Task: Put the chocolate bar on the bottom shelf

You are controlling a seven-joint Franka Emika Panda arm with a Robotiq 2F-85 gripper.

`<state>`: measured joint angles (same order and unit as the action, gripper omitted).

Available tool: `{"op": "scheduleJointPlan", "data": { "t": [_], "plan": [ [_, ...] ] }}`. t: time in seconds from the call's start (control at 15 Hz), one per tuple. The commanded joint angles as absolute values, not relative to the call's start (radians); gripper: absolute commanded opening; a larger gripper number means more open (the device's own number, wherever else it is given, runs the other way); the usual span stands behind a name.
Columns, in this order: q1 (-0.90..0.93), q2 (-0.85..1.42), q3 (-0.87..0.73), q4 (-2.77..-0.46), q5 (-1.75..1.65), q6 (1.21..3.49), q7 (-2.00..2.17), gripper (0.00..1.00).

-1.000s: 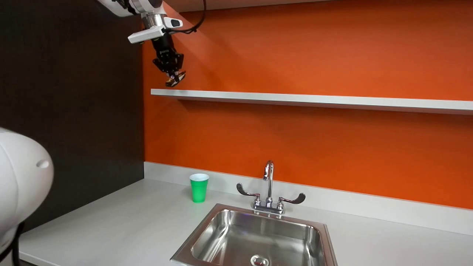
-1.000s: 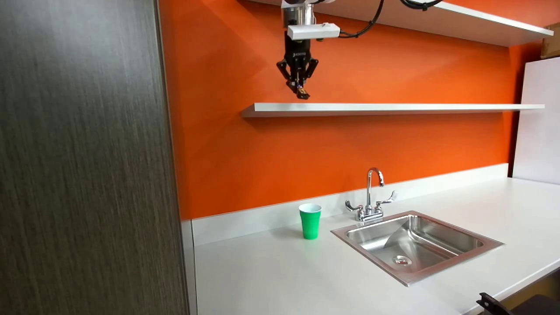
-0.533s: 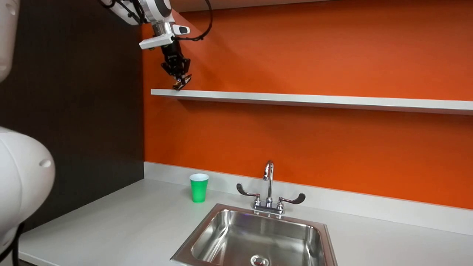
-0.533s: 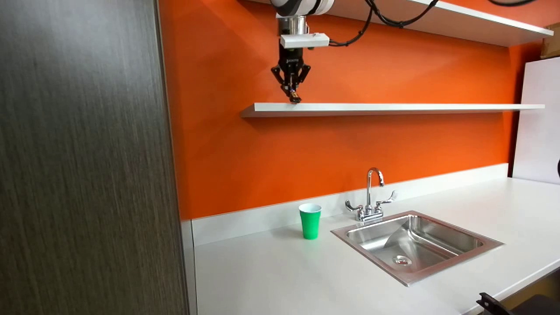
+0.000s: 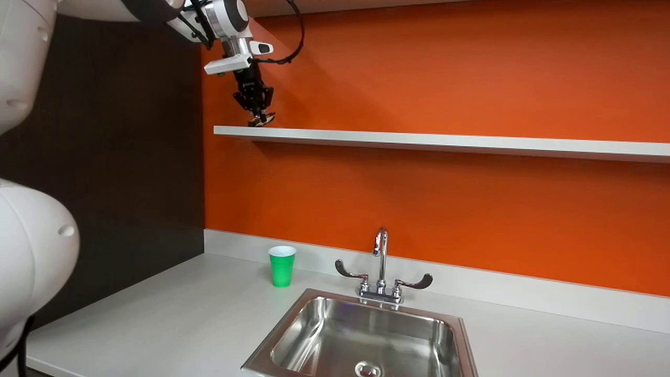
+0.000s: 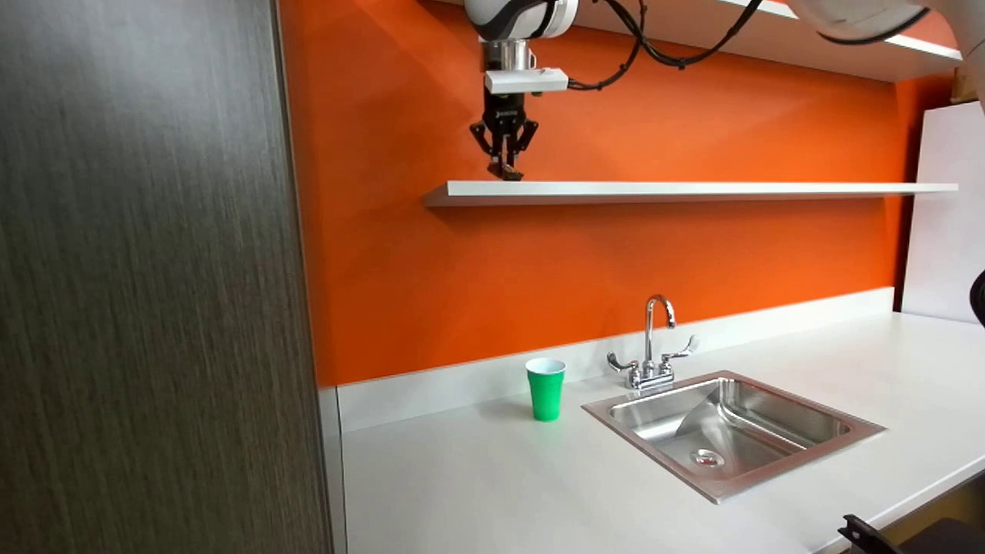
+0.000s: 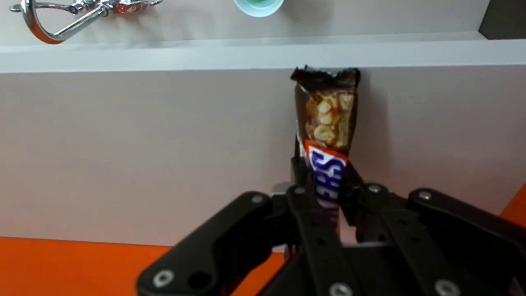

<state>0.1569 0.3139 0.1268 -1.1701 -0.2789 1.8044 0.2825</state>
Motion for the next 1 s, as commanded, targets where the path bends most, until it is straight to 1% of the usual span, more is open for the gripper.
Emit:
{"op": "scheduleJointPlan", "data": {
  "t": [0.0, 0.33, 0.4, 0.73, 0.93],
  "plan": [
    [0.164, 0.345, 0.123, -1.109, -0.296, 1.761, 0.276, 0.54],
    [0.151, 0.284, 0.127, -1.184, -0.268, 1.776, 0.278, 0.93],
    [0.148, 0.265, 0.128, -1.206, -0.26, 1.784, 0.279, 0.99],
    [0.137, 0.147, 0.129, -1.341, -0.224, 1.792, 0.275, 1.0],
    [0.137, 0.045, 0.128, -1.477, -0.195, 1.799, 0.27, 1.0]
  ]
}}
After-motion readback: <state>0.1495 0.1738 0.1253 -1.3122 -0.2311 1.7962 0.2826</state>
